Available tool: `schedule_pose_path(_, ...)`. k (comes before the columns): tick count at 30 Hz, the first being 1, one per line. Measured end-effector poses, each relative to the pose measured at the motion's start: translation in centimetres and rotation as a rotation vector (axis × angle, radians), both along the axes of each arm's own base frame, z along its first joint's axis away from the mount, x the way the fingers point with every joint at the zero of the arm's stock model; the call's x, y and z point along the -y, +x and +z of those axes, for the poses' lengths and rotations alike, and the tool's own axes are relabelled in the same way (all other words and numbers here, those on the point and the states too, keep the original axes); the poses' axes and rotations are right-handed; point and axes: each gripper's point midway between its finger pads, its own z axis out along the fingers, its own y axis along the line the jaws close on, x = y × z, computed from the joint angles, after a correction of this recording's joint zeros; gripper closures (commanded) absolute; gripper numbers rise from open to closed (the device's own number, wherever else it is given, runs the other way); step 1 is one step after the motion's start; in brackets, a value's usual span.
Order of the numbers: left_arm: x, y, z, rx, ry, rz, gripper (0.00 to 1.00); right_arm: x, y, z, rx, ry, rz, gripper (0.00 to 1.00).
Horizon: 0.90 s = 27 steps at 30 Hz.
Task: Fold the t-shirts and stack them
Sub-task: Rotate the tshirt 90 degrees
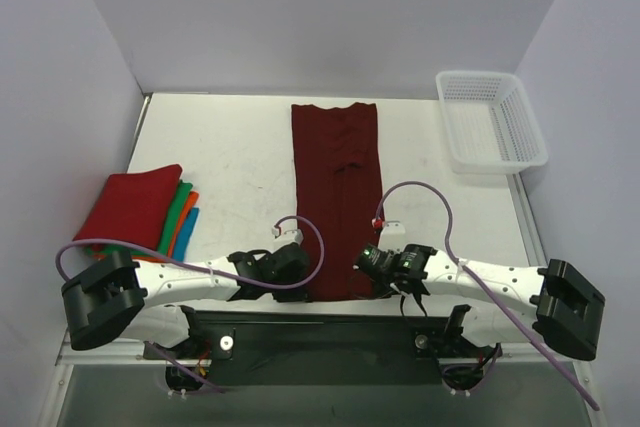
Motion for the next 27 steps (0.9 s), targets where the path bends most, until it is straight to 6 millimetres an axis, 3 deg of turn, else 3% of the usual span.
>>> schedule_pose_path(11,0.0,0.0,0.0,0.000,-0.010,0.007,0.93,-0.3,-0.2,-0.9,-0.015,-0.021,-0.003,0.74)
schedule_pose_path(27,-0.1,-0.1,0.0,-0.002,-0.022,0.018,0.93,-0.2,-0.6,-1.3,-0.025,-0.006,-0.007,0.96)
